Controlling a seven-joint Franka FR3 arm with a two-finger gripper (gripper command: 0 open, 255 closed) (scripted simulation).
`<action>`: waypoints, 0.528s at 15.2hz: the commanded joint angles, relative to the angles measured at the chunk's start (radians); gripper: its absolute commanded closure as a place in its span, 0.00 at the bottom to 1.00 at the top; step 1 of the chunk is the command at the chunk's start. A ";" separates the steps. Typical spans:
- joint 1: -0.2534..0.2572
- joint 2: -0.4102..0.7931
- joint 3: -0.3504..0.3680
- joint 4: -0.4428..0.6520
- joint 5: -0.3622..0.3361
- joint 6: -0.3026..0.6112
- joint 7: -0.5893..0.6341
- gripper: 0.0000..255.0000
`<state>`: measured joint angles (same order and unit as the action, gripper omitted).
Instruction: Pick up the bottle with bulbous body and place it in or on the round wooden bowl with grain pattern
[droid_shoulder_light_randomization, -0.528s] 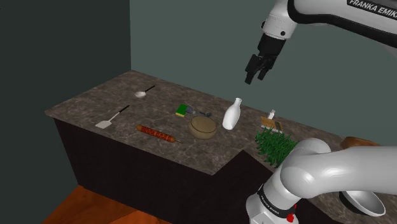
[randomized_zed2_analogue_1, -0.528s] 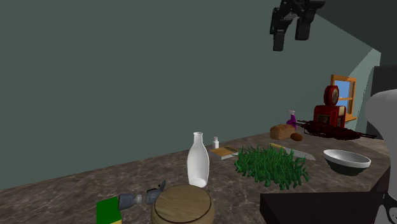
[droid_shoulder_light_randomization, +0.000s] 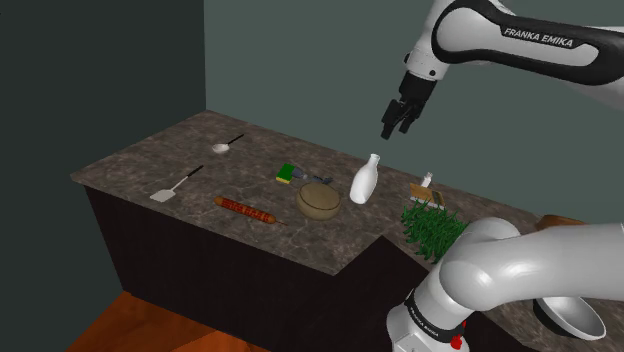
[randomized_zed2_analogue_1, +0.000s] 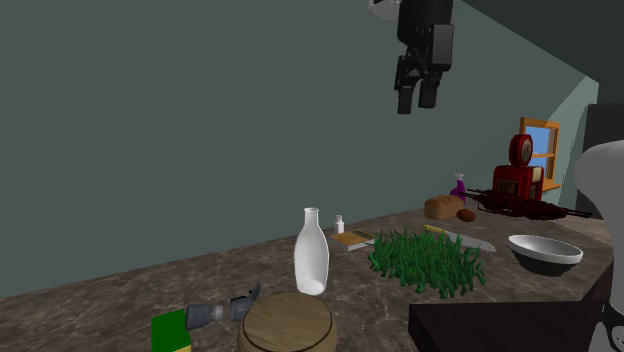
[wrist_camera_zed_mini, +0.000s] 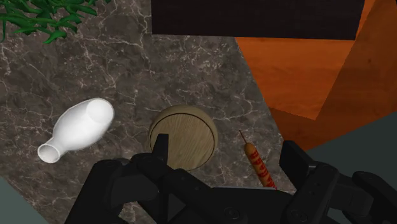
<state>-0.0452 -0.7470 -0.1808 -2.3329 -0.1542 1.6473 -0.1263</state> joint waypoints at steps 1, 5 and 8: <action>-0.011 0.022 -0.045 -0.021 -0.022 0.054 -0.041 0.00; -0.022 0.100 -0.128 -0.037 -0.049 0.164 -0.111 0.00; -0.025 0.172 -0.192 -0.035 -0.058 0.247 -0.166 0.00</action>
<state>-0.0687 -0.6065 -0.3456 -2.3688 -0.2076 1.8578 -0.2678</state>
